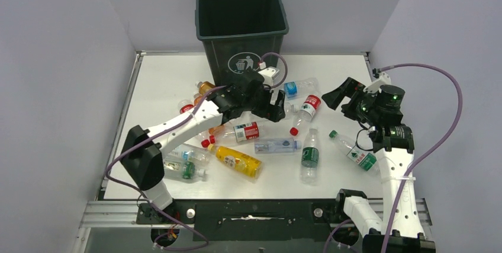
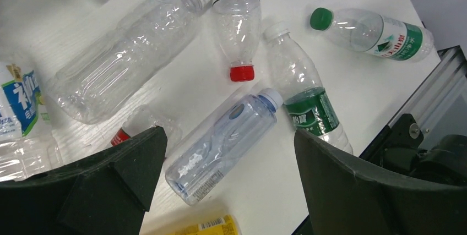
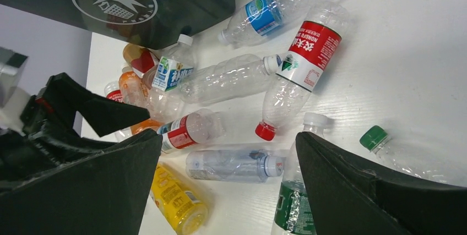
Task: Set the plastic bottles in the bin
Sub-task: Pick up the plastic bottle at the center of the board, then place the plastic bottle in the trash bin, then pick up the plastic bottle at the center of the board.
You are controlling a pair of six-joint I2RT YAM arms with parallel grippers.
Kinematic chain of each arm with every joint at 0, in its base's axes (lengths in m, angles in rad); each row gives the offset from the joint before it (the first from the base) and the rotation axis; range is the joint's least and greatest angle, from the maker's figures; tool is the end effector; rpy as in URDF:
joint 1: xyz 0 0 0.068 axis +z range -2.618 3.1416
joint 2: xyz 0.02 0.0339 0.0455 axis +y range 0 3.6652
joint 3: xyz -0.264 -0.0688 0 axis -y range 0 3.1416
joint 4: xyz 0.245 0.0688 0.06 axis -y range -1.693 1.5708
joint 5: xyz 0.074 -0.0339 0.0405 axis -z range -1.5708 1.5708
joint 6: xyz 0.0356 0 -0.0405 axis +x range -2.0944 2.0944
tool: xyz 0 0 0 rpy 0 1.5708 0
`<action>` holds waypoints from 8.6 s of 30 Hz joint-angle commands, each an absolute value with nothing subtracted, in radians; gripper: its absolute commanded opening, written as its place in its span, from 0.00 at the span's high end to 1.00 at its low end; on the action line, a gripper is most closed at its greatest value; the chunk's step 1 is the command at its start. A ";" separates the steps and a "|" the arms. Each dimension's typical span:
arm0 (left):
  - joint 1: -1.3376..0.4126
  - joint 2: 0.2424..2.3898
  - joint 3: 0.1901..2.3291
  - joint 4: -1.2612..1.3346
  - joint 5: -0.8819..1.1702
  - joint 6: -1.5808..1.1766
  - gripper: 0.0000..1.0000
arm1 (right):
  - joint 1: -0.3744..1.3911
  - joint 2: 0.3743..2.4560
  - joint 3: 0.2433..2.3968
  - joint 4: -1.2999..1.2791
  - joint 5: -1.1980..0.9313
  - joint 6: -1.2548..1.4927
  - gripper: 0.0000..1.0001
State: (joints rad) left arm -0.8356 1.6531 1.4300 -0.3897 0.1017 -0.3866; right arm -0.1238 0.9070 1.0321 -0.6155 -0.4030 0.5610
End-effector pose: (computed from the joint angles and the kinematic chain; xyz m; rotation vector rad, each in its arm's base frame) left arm 0.2545 -0.2868 0.3180 0.5699 2.2235 -0.7794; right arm 0.1874 -0.0093 0.3613 0.4568 2.0381 0.6830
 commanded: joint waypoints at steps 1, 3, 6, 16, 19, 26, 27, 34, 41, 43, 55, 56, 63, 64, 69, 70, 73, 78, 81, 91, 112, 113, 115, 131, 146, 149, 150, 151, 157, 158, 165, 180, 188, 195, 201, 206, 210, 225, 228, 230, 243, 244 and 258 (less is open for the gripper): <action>-0.856 1.732 1.546 -0.386 0.067 -0.373 0.13 | -0.130 0.881 1.084 -0.623 -0.372 0.552 0.02; -0.859 1.760 1.559 -0.365 0.064 -0.378 0.13 | -0.129 0.877 1.094 -0.634 -0.367 0.550 0.02; -0.861 1.791 1.565 -0.310 0.071 -0.394 0.12 | -0.130 0.870 1.118 -0.649 -0.357 0.544 0.02; -0.911 1.979 1.729 -0.276 -0.007 -0.376 0.11 | -0.131 0.845 1.183 -0.699 -0.314 0.529 0.02; -0.943 2.047 1.801 -0.284 -0.063 -0.349 0.09 | -0.131 0.837 1.180 -0.703 -0.313 0.532 0.02; -0.988 2.146 1.883 -0.199 -0.135 -0.280 0.09 | -0.131 0.820 1.160 -0.709 -0.305 0.531 0.02; -0.992 2.147 1.875 -0.170 -0.148 -0.271 0.09 | -0.131 0.817 1.158 -0.709 -0.304 0.532 0.02; -0.993 2.232 1.965 -0.132 -0.194 -0.236 0.09 | -0.130 0.811 1.151 -0.708 -0.308 0.537 0.02; -0.994 2.352 2.095 -0.168 -0.220 -0.255 0.09 | -0.131 0.807 1.146 -0.708 -0.314 0.539 0.02; -0.994 2.371 2.106 -0.162 -0.229 -0.253 0.10 | -0.131 0.803 1.146 -0.712 -0.316 0.538 0.02; -0.994 2.366 2.026 -0.086 -0.260 -0.262 0.10 | -0.131 0.688 1.068 -0.784 -0.335 0.533 0.02; -0.994 2.368 2.024 -0.083 -0.262 -0.259 0.10 | -0.131 0.680 1.059 -0.789 -0.335 0.532 0.02; -0.993 2.401 2.040 -0.086 -0.271 -0.253 0.10 | -0.132 0.631 1.000 -0.799 -0.360 0.544 0.02; -0.993 2.404 2.041 -0.086 -0.272 -0.253 0.10 | -0.131 0.626 0.995 -0.800 -0.360 0.545 0.02; -0.992 2.424 2.038 -0.084 -0.286 -0.252 0.10 | -0.131 0.612 0.978 -0.806 -0.363 0.543 0.02; -0.992 2.427 2.038 -0.084 -0.288 -0.252 0.10 | -0.130 0.610 0.975 -0.805 -0.362 0.543 0.02; -0.992 2.438 2.038 -0.083 -0.288 -0.252 0.10 | -0.131 0.605 0.968 -0.805 -0.366 0.544 0.02; -0.992 2.458 2.047 -0.087 -0.289 -0.252 0.11 | -0.131 0.599 0.963 -0.804 -0.367 0.544 0.02; -0.991 2.466 2.052 -0.090 -0.288 -0.252 0.11 | -0.132 0.601 0.959 -0.800 -0.369 0.545 0.02; -0.988 2.477 2.049 -0.092 -0.273 -0.253 0.23 | -0.131 0.607 0.957 -0.795 -0.372 0.547 0.02; -0.976 2.330 1.997 -0.091 -0.233 -0.267 0.49 | -0.131 0.597 0.931 -0.787 -0.374 0.558 0.02; -0.974 2.318 1.996 -0.091 -0.231 -0.266 0.49 | -0.131 0.597 0.931 -0.787 -0.373 0.558 0.02; -0.968 2.296 1.997 -0.092 -0.225 -0.264 0.49 | -0.131 0.597 0.931 -0.785 -0.376 0.561 0.02; -0.889 2.062 1.971 -0.104 -0.186 -0.239 0.49 | -0.131 0.586 0.933 -0.796 -0.378 0.566 0.02; -0.675 1.755 1.914 -0.097 -0.138 -0.251 0.48 | -0.131 0.585 0.925 -0.781 -0.397 0.584 0.02; -0.601 1.702 1.885 -0.083 -0.125 -0.264 0.48 | -0.131 0.588 0.932 -0.784 -0.400 0.586 0.02; -0.573 1.690 1.883 -0.085 -0.114 -0.270 0.48 | -0.130 0.592 0.935 -0.785 -0.403 0.587 0.02; -0.543 1.680 1.883 -0.089 -0.104 -0.275 0.48 | -0.132 0.597 0.941 -0.789 -0.405 0.587 0.02; -0.360 1.648 1.909 -0.090 -0.050 -0.289 0.48 | -0.131 0.626 0.978 -0.837 -0.404 0.565 0.02; -0.328 1.654 1.922 -0.087 -0.034 -0.296 0.48 | -0.131 0.625 0.976 -0.840 -0.403 0.565 0.02; -0.207 1.774 2.086 -0.085 0.056 -0.330 0.48 | -0.131 0.632 0.944 -0.800 -0.441 0.602 0.02; -0.191 2.026 2.311 -0.064 0.098 -0.334 0.48 | -0.130 0.658 0.948 -0.791 -0.438 0.606 0.02; -0.188 2.129 2.410 -0.119 0.123 -0.334 0.21 | -0.130 0.697 0.988 -0.798 -0.415 0.597 0.02; -0.158 2.081 2.423 -0.228 0.179 -0.373 0.16 | -0.129 0.739 1.024 -0.815 -0.395 0.593 0.02; -0.130 1.923 2.278 -0.374 0.321 -0.467 0.16 | -0.128 0.770 1.054 -0.885 -0.345 0.562 0.02; -0.140 1.663 1.876 -0.252 0.454 -0.551 0.15 | -0.129 0.739 0.993 -0.936 -0.275 0.552 0.02; -0.172 1.514 1.585 -0.168 0.502 -0.594 0.15 | -0.128 0.707 0.936 -0.952 -0.248 0.577 0.02; -0.419 1.580 1.351 -0.206 0.430 -0.548 0.15 | -0.127 0.630 0.872 -0.978 -0.248 0.691 0.02; -0.491 1.635 1.356 -0.213 0.413 -0.533 0.15 | -0.127 0.599 0.858 -0.983 -0.254 0.708 0.02; -0.535 1.665 1.353 -0.206 0.402 -0.529 0.15 | -0.125 0.577 0.842 -0.982 -0.273 0.708 0.02; -0.691 1.788 1.505 -0.401 0.236 -0.472 0.15 | -0.126 0.542 0.734 -0.935 -0.427 0.537 0.02; -0.695 1.792 1.504 -0.421 0.216 -0.480 0.15 | -0.126 0.535 0.729 -0.920 -0.433 0.540 0.02; -0.830 1.844 1.638 -0.656 0.060 -0.613 0.15 | -0.102 0.569 0.643 -0.795 -0.595 0.493 0.02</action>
State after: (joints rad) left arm -0.7876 1.8427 1.5593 -0.5915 0.1074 -0.5674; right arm -0.1146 0.5537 0.6670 -0.8806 -0.5396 0.5243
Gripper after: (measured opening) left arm 0.851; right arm 0.979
